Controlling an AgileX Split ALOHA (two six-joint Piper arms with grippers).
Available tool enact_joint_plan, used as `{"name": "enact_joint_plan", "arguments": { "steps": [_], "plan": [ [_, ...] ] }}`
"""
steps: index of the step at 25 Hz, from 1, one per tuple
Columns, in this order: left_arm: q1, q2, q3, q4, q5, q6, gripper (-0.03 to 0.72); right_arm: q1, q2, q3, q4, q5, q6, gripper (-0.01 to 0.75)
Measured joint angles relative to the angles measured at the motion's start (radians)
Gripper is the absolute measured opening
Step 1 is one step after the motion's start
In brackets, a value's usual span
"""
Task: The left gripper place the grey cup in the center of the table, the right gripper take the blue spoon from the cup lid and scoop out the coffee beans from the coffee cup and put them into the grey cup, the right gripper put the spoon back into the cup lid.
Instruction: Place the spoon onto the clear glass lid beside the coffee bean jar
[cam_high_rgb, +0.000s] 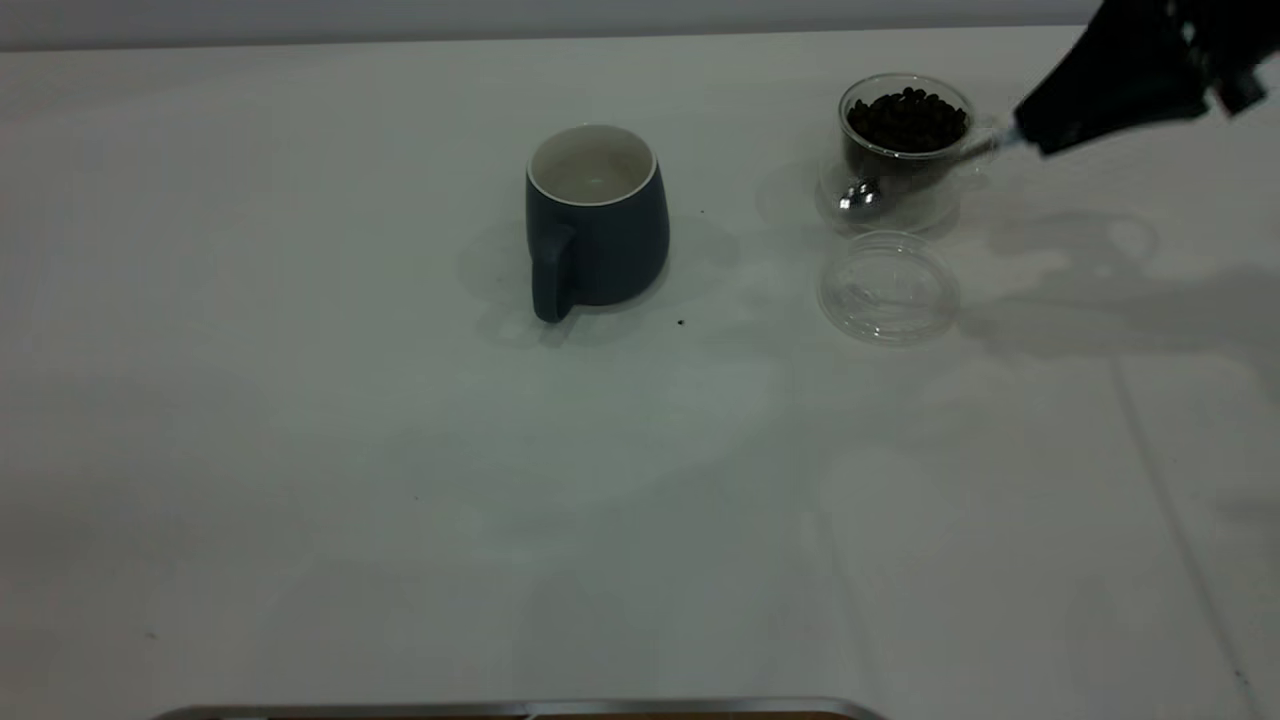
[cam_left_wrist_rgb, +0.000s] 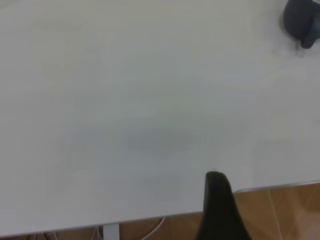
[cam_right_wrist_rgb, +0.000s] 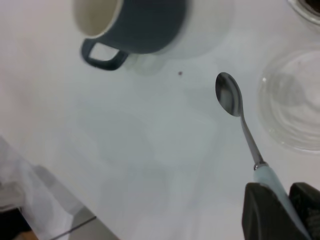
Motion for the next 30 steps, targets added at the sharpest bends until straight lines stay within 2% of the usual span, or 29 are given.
{"name": "enact_joint_plan", "arguments": {
  "steps": [6,13,16,26,30],
  "plan": [
    [0.000,0.000,0.000,0.000,0.000,0.000,0.566,-0.009,0.120,0.000,0.061,-0.061,0.000,0.102],
    [0.000,0.000,0.000,0.000,0.000,0.000,0.566,-0.035,0.187,-0.001,0.166,-0.035,-0.027,0.102],
    [0.000,0.000,0.000,0.000,0.000,0.000,0.566,-0.041,0.205,-0.001,0.170,-0.071,-0.043,0.102],
    [0.000,0.000,0.000,0.000,0.000,0.000,0.566,-0.083,0.138,-0.001,0.195,0.047,-0.072,0.102],
    [0.000,0.000,0.000,0.000,0.000,0.000,0.566,-0.155,0.061,-0.001,0.142,0.055,-0.047,0.102]
  ]
}}
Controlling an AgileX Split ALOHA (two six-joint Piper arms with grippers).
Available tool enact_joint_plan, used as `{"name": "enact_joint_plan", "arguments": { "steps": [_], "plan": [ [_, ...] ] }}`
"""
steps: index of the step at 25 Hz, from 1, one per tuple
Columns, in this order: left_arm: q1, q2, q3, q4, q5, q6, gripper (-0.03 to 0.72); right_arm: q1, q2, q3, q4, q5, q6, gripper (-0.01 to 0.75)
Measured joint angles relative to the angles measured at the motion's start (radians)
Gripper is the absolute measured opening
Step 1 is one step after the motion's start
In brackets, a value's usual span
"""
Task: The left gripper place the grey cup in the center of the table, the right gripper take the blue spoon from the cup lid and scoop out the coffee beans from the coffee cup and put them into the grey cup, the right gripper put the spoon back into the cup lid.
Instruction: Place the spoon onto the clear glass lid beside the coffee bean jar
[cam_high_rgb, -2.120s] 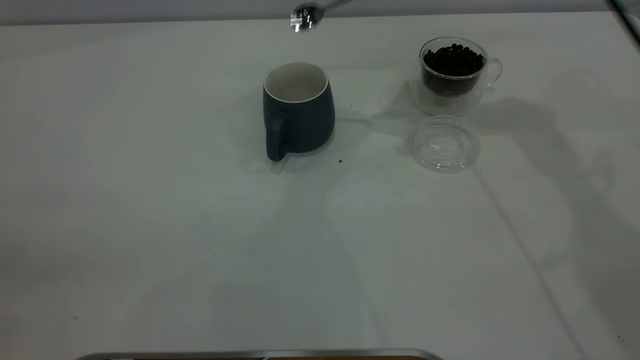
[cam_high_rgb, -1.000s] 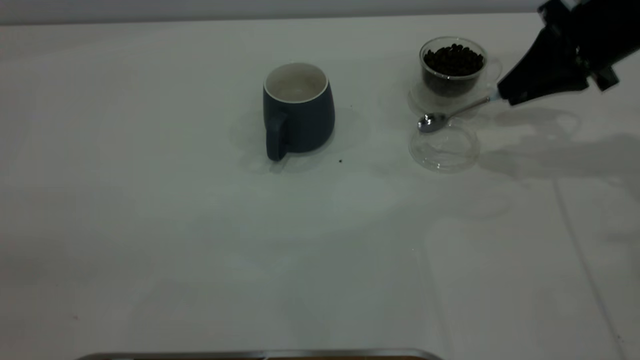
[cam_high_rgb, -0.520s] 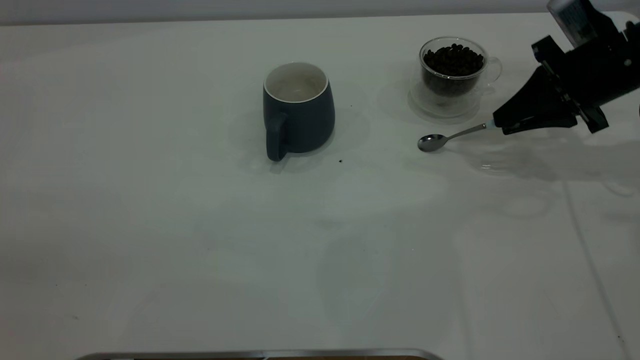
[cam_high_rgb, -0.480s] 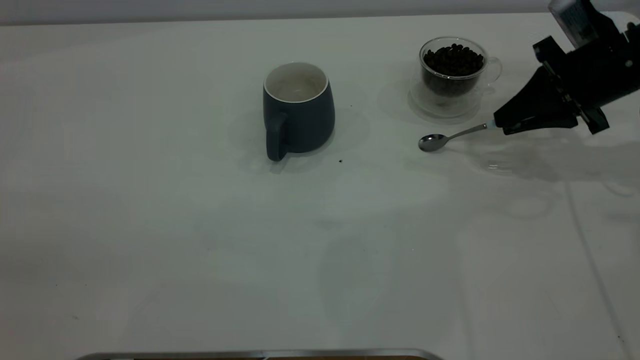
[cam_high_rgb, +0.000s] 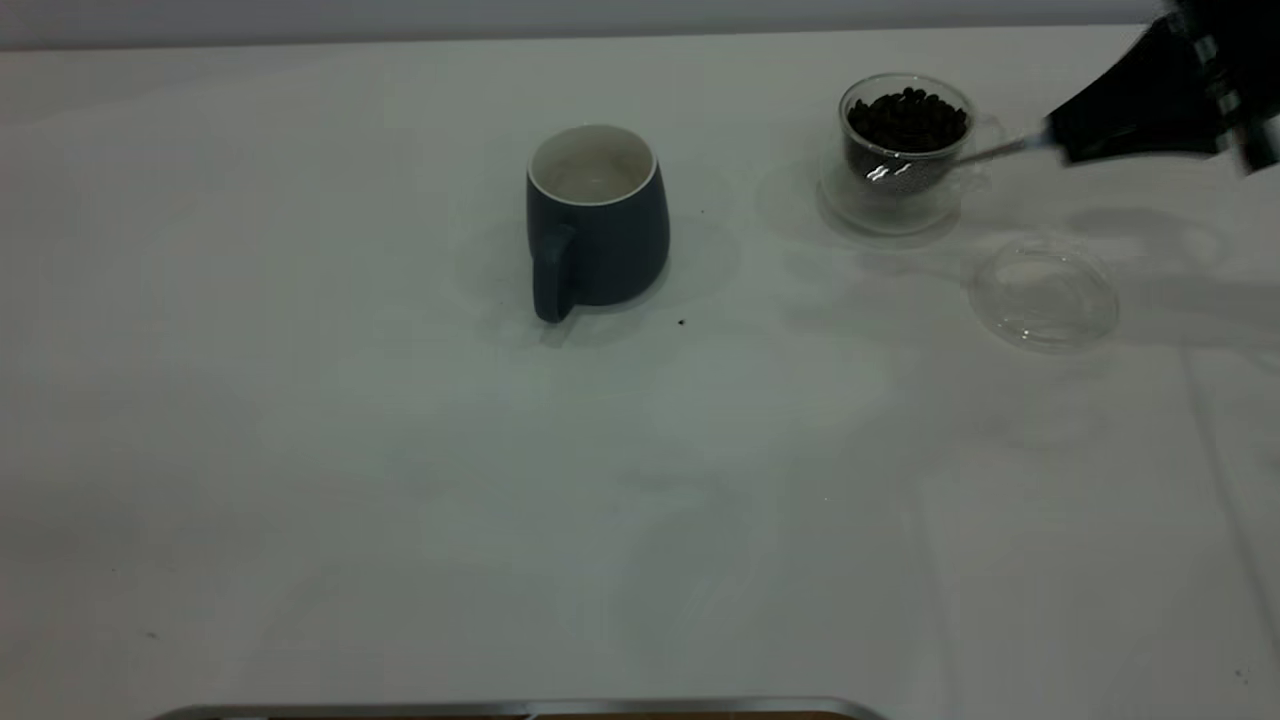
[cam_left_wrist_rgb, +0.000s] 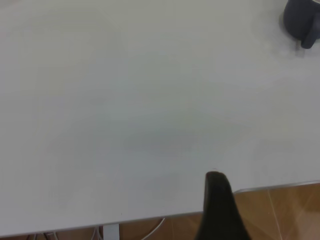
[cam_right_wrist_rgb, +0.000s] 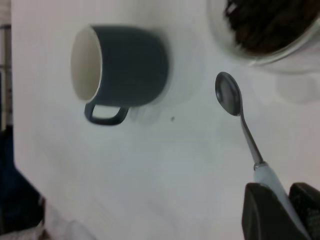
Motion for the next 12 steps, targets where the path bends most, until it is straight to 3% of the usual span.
{"name": "enact_joint_plan", "arguments": {
  "steps": [5,12],
  "plan": [
    [0.000,0.000,0.000,0.000,0.000,0.000,0.566,-0.090,-0.027,0.000,-0.159,0.003,0.120,0.102],
    [0.000,0.000,0.000,0.000,0.000,0.001,0.566,-0.133,-0.027,0.000,-0.247,0.019,0.170,0.102]
  ]
}}
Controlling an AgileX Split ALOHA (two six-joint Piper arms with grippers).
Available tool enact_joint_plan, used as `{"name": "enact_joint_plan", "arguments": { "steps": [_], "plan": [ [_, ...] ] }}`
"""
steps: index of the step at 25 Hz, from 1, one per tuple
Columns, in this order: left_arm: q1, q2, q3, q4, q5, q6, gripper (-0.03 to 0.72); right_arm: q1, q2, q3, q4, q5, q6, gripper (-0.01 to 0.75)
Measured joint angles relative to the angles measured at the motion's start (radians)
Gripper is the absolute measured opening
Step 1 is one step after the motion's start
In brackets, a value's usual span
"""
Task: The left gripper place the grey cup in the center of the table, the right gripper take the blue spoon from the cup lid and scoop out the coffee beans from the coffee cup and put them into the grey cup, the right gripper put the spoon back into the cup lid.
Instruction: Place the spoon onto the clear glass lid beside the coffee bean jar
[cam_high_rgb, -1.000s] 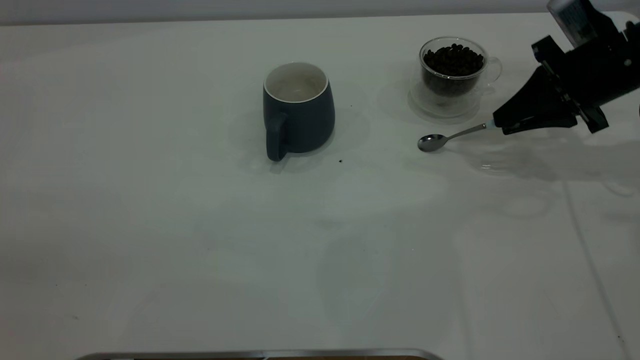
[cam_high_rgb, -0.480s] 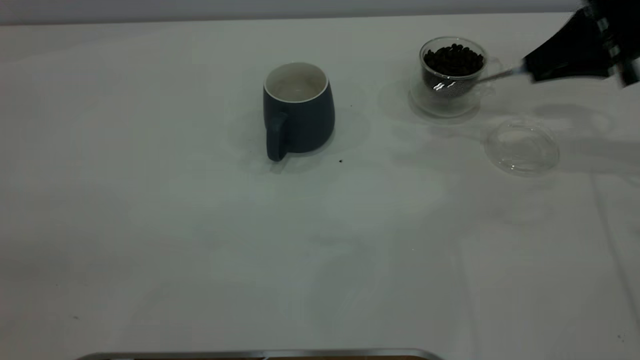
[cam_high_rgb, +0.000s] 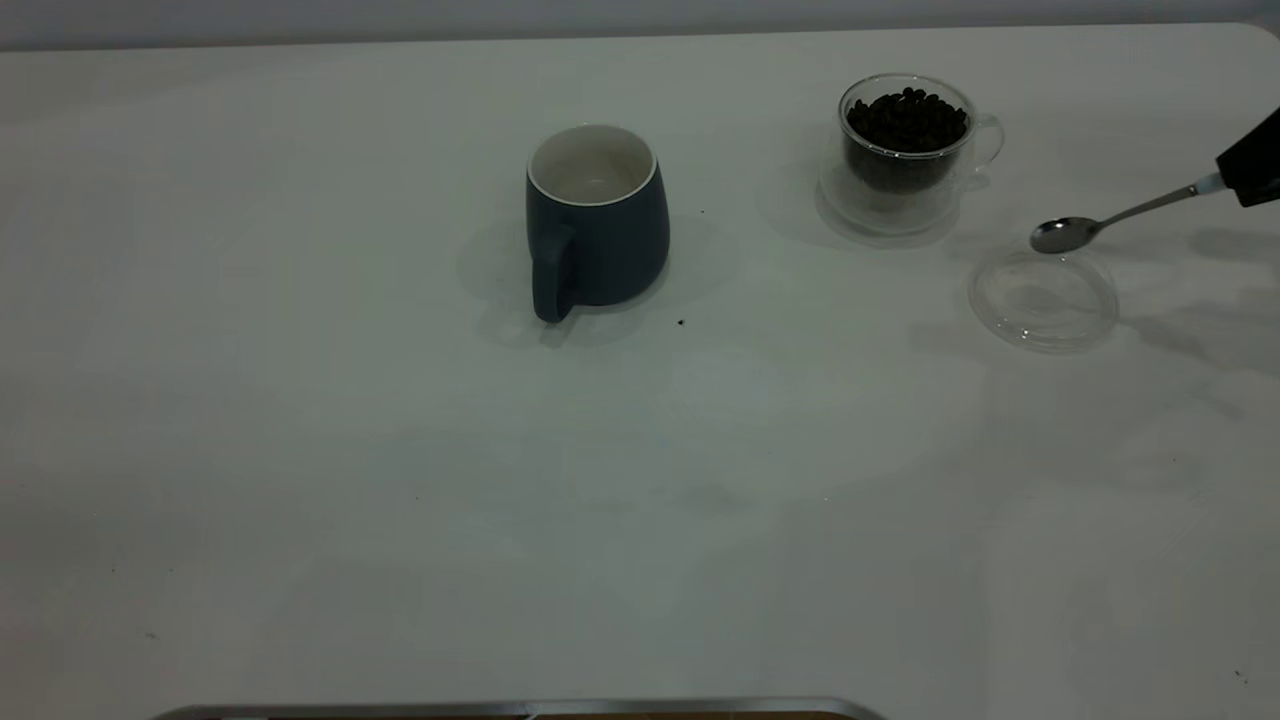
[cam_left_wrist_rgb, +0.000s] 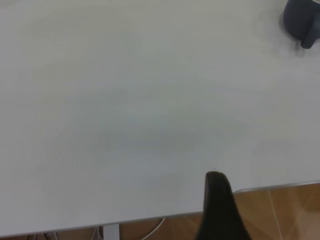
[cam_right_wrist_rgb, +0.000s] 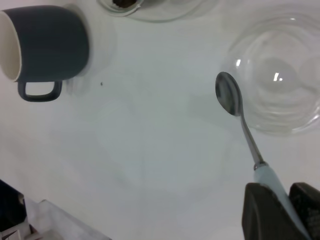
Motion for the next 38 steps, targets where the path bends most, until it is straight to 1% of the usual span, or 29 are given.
{"name": "enact_joint_plan", "arguments": {
  "steps": [11,20,23,28,35,38],
  "plan": [
    [0.000,0.000,0.000,0.000,0.000,0.000,0.566,-0.002,0.062,0.000,0.001,-0.073,-0.012,0.102],
    [0.000,0.000,0.000,0.000,0.000,-0.001,0.566,0.005,0.115,0.000,0.109,-0.085,-0.086,0.102],
    [0.000,0.000,0.000,0.000,0.000,-0.001,0.566,0.032,0.124,0.000,0.160,-0.088,-0.104,0.102],
    [0.000,0.000,0.000,0.000,0.000,-0.001,0.566,0.113,0.157,0.000,0.191,-0.102,-0.118,0.102],
    [0.000,0.000,0.000,0.000,0.000,-0.001,0.566,0.215,0.193,-0.002,0.293,-0.112,-0.172,0.102],
    [0.000,0.000,0.000,0.000,0.000,-0.001,0.566,0.242,0.196,-0.002,0.331,-0.122,-0.197,0.102]
  ]
}}
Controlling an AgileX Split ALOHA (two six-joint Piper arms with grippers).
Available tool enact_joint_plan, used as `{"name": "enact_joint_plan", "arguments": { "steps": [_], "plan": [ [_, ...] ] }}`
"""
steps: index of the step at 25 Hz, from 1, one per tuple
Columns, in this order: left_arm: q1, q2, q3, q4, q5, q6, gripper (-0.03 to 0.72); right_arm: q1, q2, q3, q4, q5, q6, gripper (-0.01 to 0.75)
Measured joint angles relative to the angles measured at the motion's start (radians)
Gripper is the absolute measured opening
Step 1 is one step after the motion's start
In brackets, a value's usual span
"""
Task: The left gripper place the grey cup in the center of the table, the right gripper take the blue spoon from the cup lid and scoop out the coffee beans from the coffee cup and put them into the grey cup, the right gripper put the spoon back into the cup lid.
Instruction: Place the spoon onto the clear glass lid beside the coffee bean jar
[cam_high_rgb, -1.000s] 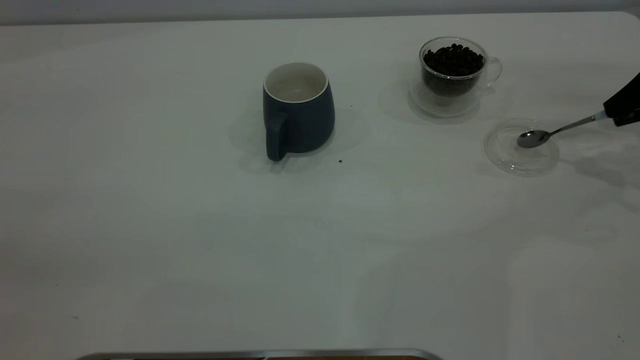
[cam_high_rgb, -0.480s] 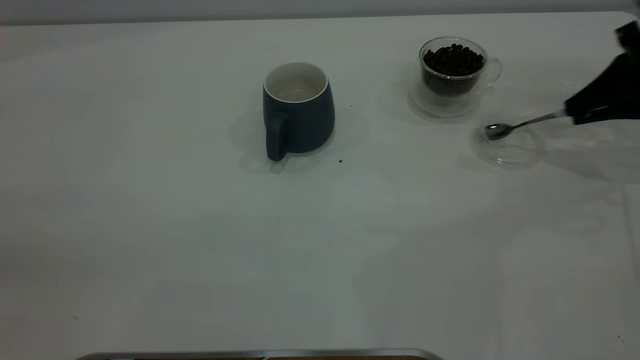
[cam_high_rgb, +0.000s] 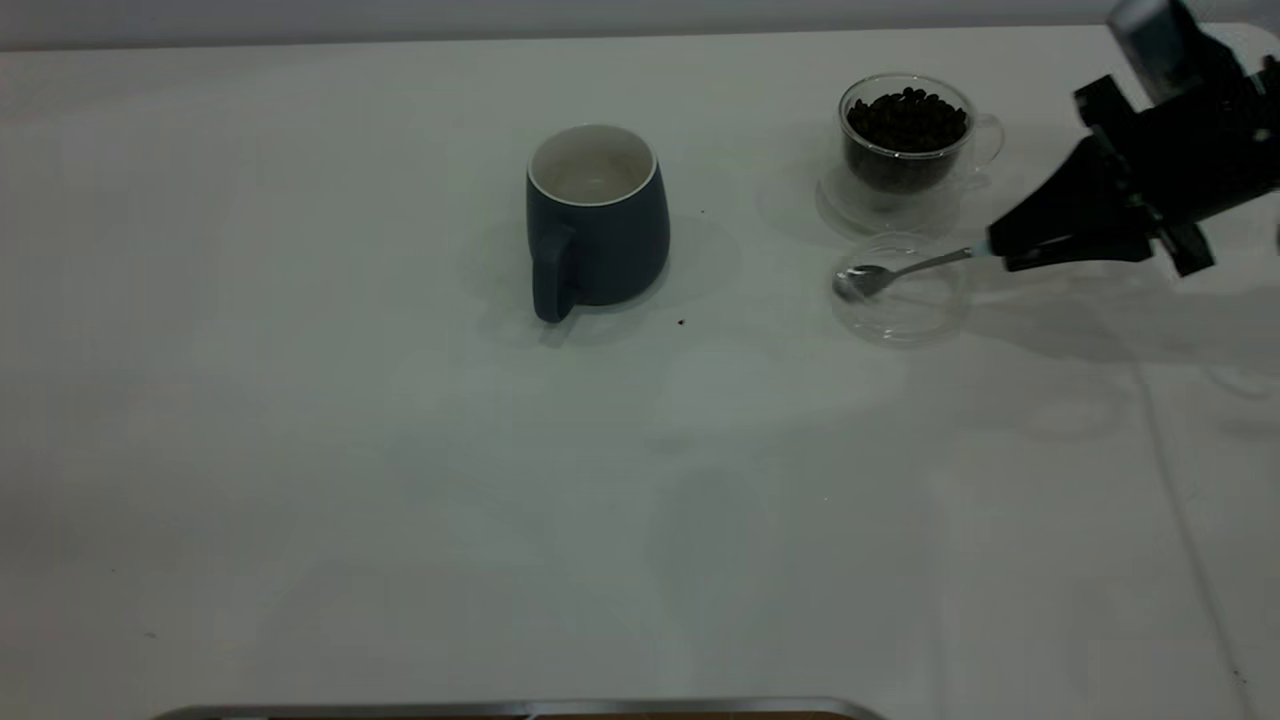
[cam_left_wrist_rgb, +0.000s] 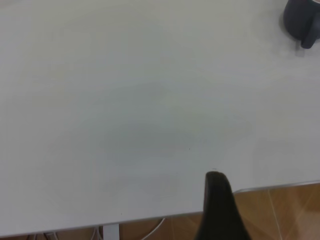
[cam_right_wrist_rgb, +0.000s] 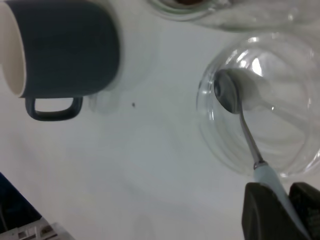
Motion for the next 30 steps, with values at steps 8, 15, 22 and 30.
{"name": "enact_joint_plan", "arguments": {
  "steps": [8,15,22,30],
  "plan": [
    [0.000,0.000,0.000,0.000,0.000,0.000,0.566,0.004,0.000,0.000,0.012,-0.018,-0.022,0.121],
    [0.000,0.000,0.000,0.000,0.000,0.000,0.566,0.003,0.000,0.000,0.005,-0.073,-0.025,0.270],
    [0.000,0.000,0.000,0.000,0.000,0.000,0.566,0.000,0.004,0.000,-0.088,-0.122,-0.016,0.447],
    [0.000,0.000,0.000,0.000,0.000,0.000,0.566,-0.001,-0.009,0.000,-0.164,-0.190,-0.004,0.631]
  ]
}}
